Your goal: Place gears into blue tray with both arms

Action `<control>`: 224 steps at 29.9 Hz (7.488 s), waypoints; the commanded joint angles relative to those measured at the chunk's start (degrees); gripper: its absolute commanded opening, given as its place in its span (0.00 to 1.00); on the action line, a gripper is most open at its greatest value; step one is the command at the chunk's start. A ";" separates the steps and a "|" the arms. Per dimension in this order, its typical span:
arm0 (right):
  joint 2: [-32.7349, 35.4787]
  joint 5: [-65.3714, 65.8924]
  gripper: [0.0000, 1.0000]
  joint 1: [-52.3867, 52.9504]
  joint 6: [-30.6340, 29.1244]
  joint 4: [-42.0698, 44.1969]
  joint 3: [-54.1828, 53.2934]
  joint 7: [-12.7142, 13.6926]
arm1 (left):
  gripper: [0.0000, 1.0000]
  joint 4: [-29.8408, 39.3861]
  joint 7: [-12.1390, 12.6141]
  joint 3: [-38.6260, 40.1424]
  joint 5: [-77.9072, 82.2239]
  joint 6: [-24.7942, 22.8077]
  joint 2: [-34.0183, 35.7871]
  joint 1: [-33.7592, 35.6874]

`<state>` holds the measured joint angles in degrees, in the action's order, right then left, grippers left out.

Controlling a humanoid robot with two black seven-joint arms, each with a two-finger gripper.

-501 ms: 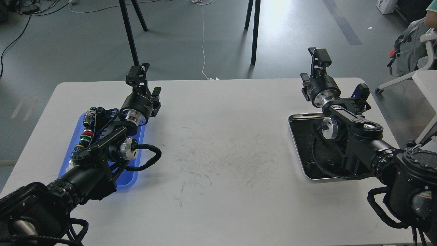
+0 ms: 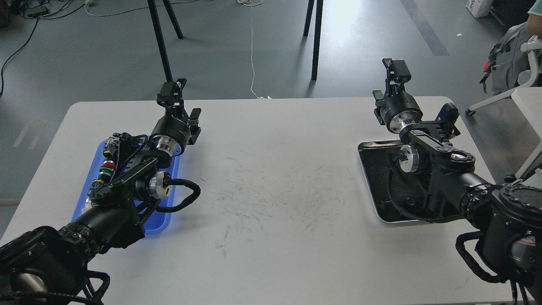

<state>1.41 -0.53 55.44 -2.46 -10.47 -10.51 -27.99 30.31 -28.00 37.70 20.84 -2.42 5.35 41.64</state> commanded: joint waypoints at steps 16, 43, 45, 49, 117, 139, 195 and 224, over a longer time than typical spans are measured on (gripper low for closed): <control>0.26 0.00 0.98 0.02 -0.09 0.01 -0.21 -0.01 | 0.98 -0.08 0.00 0.09 -0.09 0.31 -0.34 -0.07; 0.53 0.09 0.98 0.46 -1.41 -0.70 0.14 -0.01 | 0.98 -0.08 0.00 0.01 -0.09 0.22 -0.34 0.02; 0.61 0.79 0.98 0.55 -1.49 -0.70 0.31 -0.01 | 0.98 -0.08 0.00 0.01 -0.09 0.13 -0.25 0.02; 1.23 0.97 0.98 0.99 -1.93 -0.70 4.34 -0.01 | 0.98 -0.08 0.00 -0.08 -0.09 0.04 -0.25 0.02; 13.44 21.97 0.98 8.45 -21.09 -0.70 40.12 -0.01 | 0.98 -0.08 0.00 -0.17 0.79 0.04 -0.34 -0.42; 15.38 26.18 0.98 12.68 -25.54 -0.96 52.96 -0.01 | 0.98 -0.08 0.00 -0.26 0.79 0.04 -0.52 0.02; 14.76 43.59 0.75 16.10 -25.54 -12.65 60.17 -0.01 | 0.98 -0.08 0.00 -0.26 0.87 0.04 -0.60 -0.24; 14.50 43.68 0.64 14.08 -25.54 -12.12 60.26 -0.01 | 0.98 -0.08 0.00 -0.34 0.87 0.04 -0.16 -0.60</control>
<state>16.00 43.15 69.55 -28.00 -22.60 49.78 -28.01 30.23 -28.00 37.44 21.71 -2.37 5.16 41.05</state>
